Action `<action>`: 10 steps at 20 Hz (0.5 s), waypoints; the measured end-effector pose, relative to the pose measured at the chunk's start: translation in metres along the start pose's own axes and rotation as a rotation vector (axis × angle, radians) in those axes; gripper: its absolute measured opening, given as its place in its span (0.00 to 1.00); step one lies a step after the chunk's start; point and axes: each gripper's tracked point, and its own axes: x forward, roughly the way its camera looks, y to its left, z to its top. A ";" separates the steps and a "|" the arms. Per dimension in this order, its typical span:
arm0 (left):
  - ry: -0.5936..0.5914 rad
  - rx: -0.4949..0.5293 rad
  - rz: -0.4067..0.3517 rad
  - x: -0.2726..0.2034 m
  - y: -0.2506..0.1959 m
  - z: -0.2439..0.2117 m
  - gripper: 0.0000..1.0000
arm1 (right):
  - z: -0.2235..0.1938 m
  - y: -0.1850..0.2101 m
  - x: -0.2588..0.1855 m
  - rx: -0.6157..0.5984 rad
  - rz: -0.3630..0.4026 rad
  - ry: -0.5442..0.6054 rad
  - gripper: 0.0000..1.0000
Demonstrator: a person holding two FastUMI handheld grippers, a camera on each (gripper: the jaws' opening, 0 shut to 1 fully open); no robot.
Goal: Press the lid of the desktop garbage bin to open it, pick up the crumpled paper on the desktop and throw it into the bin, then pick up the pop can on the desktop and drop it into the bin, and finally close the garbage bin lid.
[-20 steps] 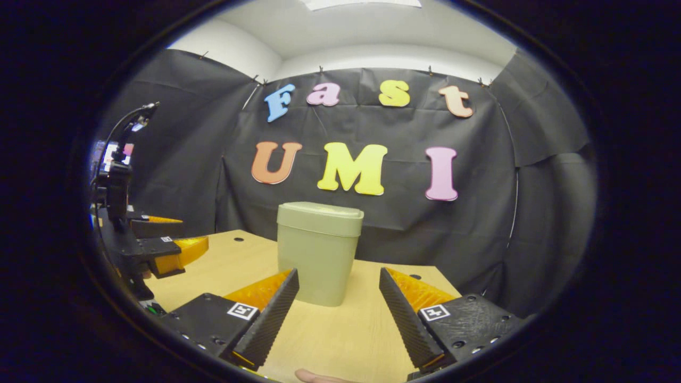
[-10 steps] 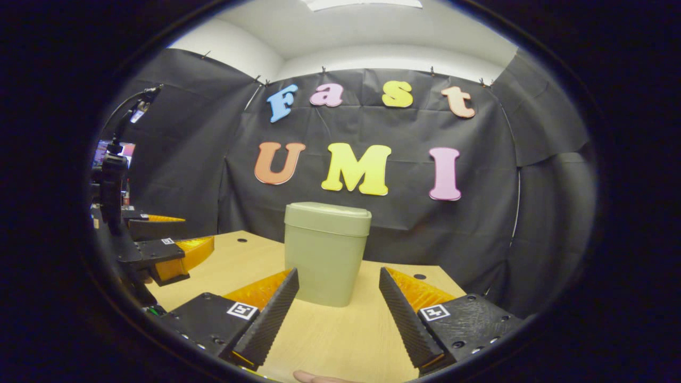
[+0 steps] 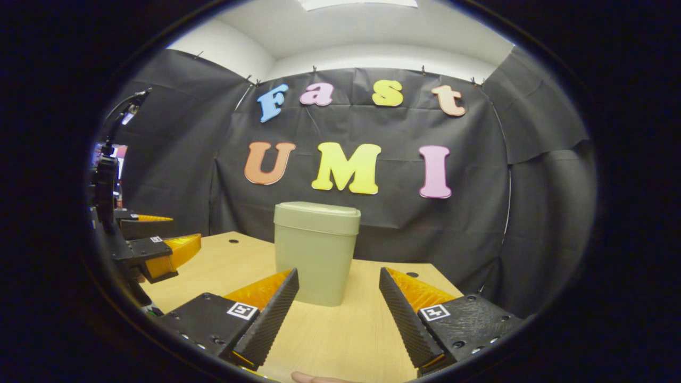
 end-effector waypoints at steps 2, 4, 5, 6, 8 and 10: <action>0.005 0.000 -0.003 0.002 -0.001 -0.002 0.98 | -0.002 -0.004 -0.001 -0.001 -0.012 0.000 0.95; 0.012 -0.001 -0.005 0.003 -0.002 -0.004 0.98 | -0.003 -0.003 0.002 0.005 -0.013 0.005 0.95; 0.014 -0.005 -0.003 0.003 -0.001 -0.005 0.98 | -0.004 -0.003 0.000 0.007 -0.013 0.007 0.95; 0.016 -0.006 -0.003 0.003 -0.002 -0.005 0.98 | -0.004 -0.002 0.000 0.007 -0.012 0.007 0.95; 0.020 -0.007 -0.006 0.004 -0.002 -0.006 0.98 | -0.003 0.001 0.001 0.000 -0.010 0.005 0.95; 0.026 -0.004 -0.008 0.005 -0.003 -0.008 0.98 | -0.005 0.001 0.000 -0.008 -0.010 0.005 0.95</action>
